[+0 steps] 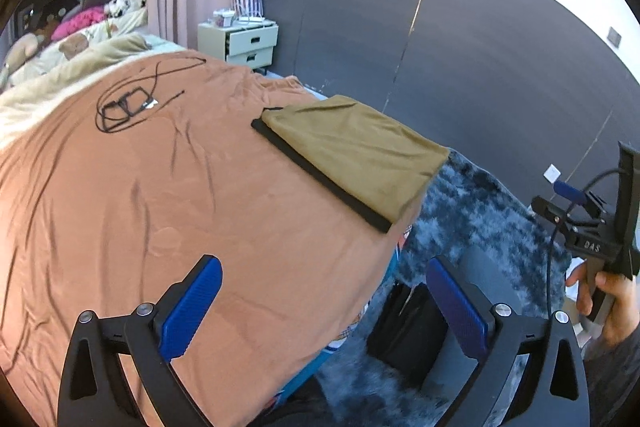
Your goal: Fold small clothes
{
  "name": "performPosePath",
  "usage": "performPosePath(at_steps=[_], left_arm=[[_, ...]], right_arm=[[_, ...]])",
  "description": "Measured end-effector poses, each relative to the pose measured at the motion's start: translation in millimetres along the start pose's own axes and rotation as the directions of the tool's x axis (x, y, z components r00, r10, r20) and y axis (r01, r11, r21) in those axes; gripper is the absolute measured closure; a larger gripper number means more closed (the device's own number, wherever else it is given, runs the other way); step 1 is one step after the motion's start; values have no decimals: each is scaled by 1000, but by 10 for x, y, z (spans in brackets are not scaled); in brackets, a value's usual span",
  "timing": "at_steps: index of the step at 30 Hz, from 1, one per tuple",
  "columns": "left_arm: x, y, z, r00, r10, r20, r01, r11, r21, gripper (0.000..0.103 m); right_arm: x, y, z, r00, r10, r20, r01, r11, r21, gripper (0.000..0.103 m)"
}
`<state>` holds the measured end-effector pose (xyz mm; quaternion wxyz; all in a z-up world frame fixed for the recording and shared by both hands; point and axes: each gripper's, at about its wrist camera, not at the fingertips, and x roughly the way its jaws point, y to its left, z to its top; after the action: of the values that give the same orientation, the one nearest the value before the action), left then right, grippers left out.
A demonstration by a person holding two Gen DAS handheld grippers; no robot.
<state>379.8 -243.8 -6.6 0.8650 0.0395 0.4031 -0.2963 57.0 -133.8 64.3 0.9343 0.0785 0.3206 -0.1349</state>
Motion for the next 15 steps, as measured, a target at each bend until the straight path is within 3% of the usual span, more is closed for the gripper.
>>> performPosePath(at_steps=[6,15], left_arm=[[-377,125,-211,999,26,38,-27,999,28,1],[-875,316,-594,993,61,99,-60,998,-7,0]], right_arm=[[-277,167,-31,1000,25,17,-24,1000,-12,0],[-564,388,-202,997,50,63,-48,998,-30,0]])
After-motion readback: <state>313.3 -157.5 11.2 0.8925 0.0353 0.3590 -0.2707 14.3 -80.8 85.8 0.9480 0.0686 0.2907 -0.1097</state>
